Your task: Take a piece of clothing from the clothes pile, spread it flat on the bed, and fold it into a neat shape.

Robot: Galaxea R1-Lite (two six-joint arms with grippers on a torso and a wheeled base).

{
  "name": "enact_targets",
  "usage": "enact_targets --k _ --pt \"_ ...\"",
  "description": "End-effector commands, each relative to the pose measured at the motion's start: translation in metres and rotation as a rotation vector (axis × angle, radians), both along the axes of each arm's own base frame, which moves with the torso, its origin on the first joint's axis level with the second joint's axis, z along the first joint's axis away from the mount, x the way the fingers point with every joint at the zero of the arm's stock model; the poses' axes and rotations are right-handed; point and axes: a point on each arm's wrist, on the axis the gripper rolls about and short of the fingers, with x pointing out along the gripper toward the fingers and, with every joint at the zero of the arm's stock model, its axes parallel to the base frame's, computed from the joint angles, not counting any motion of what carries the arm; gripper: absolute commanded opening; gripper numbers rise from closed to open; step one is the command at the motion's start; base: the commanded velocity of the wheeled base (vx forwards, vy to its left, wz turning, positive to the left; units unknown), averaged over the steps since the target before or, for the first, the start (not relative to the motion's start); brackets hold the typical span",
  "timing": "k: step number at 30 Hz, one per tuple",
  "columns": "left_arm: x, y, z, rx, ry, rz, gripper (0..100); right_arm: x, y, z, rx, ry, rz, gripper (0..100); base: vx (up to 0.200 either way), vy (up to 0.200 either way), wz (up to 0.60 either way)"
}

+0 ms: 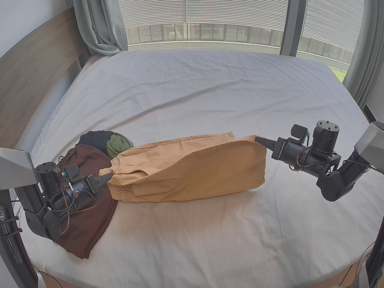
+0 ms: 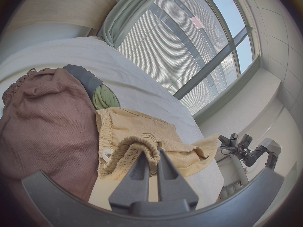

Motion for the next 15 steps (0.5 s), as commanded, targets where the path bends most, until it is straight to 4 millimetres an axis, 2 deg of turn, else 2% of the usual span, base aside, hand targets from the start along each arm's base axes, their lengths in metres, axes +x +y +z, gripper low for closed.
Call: enact_targets --k 1,15 --pt "0.005 0.001 -0.004 0.003 0.001 0.017 0 0.006 0.001 0.007 0.004 -0.019 0.001 0 0.0 0.0 0.0" --pt "0.01 0.001 -0.001 -0.02 -0.003 0.055 0 0.019 0.005 0.019 -0.008 -0.009 0.0 0 0.0 0.0 0.0"
